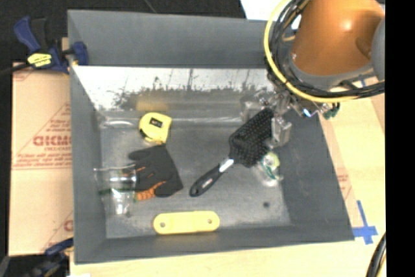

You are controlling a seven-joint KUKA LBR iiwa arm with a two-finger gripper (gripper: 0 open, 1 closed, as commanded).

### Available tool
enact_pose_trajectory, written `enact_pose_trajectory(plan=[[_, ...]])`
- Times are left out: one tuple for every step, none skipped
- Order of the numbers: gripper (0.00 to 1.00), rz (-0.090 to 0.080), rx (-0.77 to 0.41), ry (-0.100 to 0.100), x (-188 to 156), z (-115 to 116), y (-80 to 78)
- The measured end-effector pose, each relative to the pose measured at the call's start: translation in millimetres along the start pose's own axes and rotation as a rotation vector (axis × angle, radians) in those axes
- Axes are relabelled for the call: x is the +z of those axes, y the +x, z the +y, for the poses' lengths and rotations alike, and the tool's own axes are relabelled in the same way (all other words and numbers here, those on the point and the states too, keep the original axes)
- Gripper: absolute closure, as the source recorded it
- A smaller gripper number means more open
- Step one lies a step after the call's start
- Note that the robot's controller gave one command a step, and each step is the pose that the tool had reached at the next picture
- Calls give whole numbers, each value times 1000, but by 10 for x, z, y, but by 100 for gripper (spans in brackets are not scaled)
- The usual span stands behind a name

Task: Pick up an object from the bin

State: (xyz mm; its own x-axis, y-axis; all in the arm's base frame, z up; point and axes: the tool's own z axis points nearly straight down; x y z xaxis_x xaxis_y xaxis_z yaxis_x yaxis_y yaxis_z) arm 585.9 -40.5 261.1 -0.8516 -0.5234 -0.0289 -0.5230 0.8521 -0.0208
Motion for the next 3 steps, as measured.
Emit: enact_pose_trajectory(plan=[[100,-1,-7,-1,1003,254,-159],[100,-8,-31,7,850,283,-194],[100,-3,-28,-2,578,284,-263]])
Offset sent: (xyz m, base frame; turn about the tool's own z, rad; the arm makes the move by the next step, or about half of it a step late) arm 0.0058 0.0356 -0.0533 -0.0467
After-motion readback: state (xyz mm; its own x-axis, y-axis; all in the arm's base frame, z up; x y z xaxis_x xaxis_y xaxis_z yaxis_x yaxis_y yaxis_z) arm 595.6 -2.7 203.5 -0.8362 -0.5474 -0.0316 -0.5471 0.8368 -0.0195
